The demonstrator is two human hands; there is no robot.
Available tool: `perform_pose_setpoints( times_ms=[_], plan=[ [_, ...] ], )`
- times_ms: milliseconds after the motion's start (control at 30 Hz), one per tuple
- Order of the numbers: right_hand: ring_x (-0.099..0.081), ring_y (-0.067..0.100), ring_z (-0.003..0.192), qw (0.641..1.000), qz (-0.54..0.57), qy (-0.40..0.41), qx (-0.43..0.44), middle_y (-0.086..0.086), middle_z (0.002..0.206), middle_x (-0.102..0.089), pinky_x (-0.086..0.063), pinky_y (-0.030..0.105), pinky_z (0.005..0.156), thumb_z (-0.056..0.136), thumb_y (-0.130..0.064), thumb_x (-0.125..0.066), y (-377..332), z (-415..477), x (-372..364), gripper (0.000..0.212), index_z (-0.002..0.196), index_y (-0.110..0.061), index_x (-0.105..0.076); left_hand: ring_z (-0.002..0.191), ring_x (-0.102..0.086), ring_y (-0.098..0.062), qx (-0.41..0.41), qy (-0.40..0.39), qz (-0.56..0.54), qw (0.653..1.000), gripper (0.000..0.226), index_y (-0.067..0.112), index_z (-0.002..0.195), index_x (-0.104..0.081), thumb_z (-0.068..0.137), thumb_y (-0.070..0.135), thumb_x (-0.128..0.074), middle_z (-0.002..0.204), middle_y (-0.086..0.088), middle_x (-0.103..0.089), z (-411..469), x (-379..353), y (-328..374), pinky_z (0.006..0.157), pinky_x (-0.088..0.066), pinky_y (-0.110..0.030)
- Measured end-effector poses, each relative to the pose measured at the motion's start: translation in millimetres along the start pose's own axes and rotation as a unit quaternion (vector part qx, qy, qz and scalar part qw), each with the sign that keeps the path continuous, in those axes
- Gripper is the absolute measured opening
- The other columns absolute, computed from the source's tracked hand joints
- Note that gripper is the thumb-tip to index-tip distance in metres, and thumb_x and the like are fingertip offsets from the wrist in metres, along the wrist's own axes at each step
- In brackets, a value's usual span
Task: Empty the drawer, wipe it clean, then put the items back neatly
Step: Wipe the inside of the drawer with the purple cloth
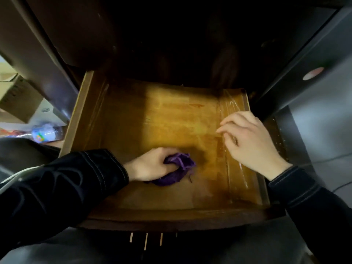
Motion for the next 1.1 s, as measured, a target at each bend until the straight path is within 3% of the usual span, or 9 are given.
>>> perform_pose_setpoints(
  times_ms=[133, 233, 300, 433, 533, 700, 833, 1000, 1100],
  plan=[
    [-0.044, 0.02, 0.129, 1.0, -0.007, 0.024, 0.005, -0.006, 0.112, -0.066, -0.016, 0.04, 0.121, 0.094, -0.022, -0.061, -4.2, 3.2, -9.1, 0.017, 0.099, -0.024, -0.077, 0.11, -0.062, -0.012, -0.008, -0.087, 0.062, 0.994, 0.036, 0.023, 0.133, -0.057, 0.098, 0.014, -0.058, 0.122, 0.003, -0.066, -1.3, -36.8, -2.2, 0.098, -0.049, -0.037],
    [-0.047, 0.018, 0.121, 0.998, 0.012, 0.053, -0.013, -0.007, 0.104, -0.066, -0.015, 0.036, 0.121, 0.093, -0.023, -0.061, 1.3, 3.4, -5.7, 0.015, 0.094, -0.023, -0.076, 0.105, -0.063, -0.02, -0.009, -0.183, 0.12, 0.976, 0.032, 0.02, 0.12, -0.065, 0.093, 0.009, -0.053, 0.117, -0.001, -0.068, -10.0, -68.2, -5.4, 0.093, -0.051, -0.042],
    [-0.049, 0.019, 0.117, 0.999, -0.013, 0.045, -0.002, -0.007, 0.101, -0.067, -0.014, 0.036, 0.121, 0.093, -0.024, -0.06, -2.2, 3.4, -8.8, 0.017, 0.093, -0.023, -0.076, 0.098, -0.064, -0.023, -0.029, -0.223, 0.176, 0.958, 0.024, 0.021, 0.112, -0.067, 0.092, 0.023, -0.054, 0.11, -0.002, -0.067, -15.0, -85.4, -3.9, 0.086, -0.053, -0.045],
    [-0.053, 0.019, 0.11, 0.999, -0.031, 0.036, -0.009, -0.007, 0.096, -0.068, -0.015, 0.037, 0.122, 0.092, -0.025, -0.058, -4.1, 4.7, -8.6, 0.019, 0.092, -0.023, -0.077, 0.075, -0.064, -0.025, 0.006, -0.192, 0.186, 0.964, 0.057, 0.016, 0.084, -0.066, 0.092, 0.068, -0.045, 0.086, -0.005, -0.069, -5.8, -88.3, -2.3, 0.071, -0.054, -0.046],
    [-0.055, 0.019, 0.106, 0.998, -0.034, 0.042, -0.012, -0.006, 0.093, -0.069, -0.018, 0.039, 0.122, 0.092, -0.023, -0.06, -4.5, 4.3, -7.6, 0.018, 0.09, -0.021, -0.077, 0.074, -0.064, -0.024, -0.009, -0.168, 0.183, 0.969, 0.047, 0.015, 0.081, -0.068, 0.096, 0.056, -0.049, 0.085, -0.005, -0.07, 0.7, -88.7, -0.5, 0.072, -0.054, -0.049],
    [-0.056, 0.022, 0.103, 0.998, -0.015, 0.064, -0.02, -0.003, 0.089, -0.069, -0.025, 0.04, 0.12, 0.089, -0.018, -0.063, -3.0, 3.5, -4.1, 0.013, 0.085, -0.019, -0.076, 0.082, -0.067, -0.014, -0.043, -0.155, 0.041, 0.986, 0.023, 0.023, 0.092, -0.077, 0.091, 0.042, -0.064, 0.091, 0.004, -0.072, 0.4, -83.4, 8.7, 0.079, -0.054, -0.04],
    [-0.057, 0.022, 0.103, 0.997, -0.015, 0.067, -0.019, -0.003, 0.089, -0.069, -0.024, 0.039, 0.12, 0.089, -0.018, -0.064, -2.8, 2.7, -3.7, 0.013, 0.086, -0.018, -0.076, 0.072, -0.061, -0.015, -0.024, -0.148, 0.042, 0.988, 0.024, 0.012, 0.086, -0.077, 0.093, 0.032, -0.066, 0.086, -0.01, -0.073, 6.4, -86.9, 4.2, 0.074, -0.054, -0.044],
    [-0.057, 0.02, 0.102, 0.997, -0.018, 0.07, -0.019, -0.004, 0.089, -0.069, -0.018, 0.034, 0.121, 0.088, -0.02, -0.062, -0.3, 2.7, -4.5, 0.014, 0.086, -0.019, -0.076, 0.078, -0.065, -0.001, -0.097, -0.13, 0.013, 0.987, 0.015, 0.023, 0.09, -0.079, 0.092, 0.033, -0.069, 0.082, 0.018, -0.07, 2.0, -77.5, 26.5, 0.076, -0.054, -0.028],
    [-0.057, 0.021, 0.1, 0.997, -0.019, 0.073, -0.018, -0.004, 0.088, -0.07, -0.019, 0.034, 0.12, 0.088, -0.02, -0.062, 0.4, 3.0, -4.8, 0.014, 0.084, -0.019, -0.075, 0.074, -0.063, 0.002, -0.064, -0.145, 0.003, 0.987, 0.016, 0.021, 0.091, -0.079, 0.093, 0.032, -0.068, 0.08, 0.021, -0.069, 4.7, -82.4, 19.1, 0.074, -0.053, -0.025]
  ],
)
Point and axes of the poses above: each hand's wrist, its own z-axis towards the middle knuckle, its own x-axis out of the back of the hand, y = z × x, the point moved 9 cm from there along z, towards the middle knuckle
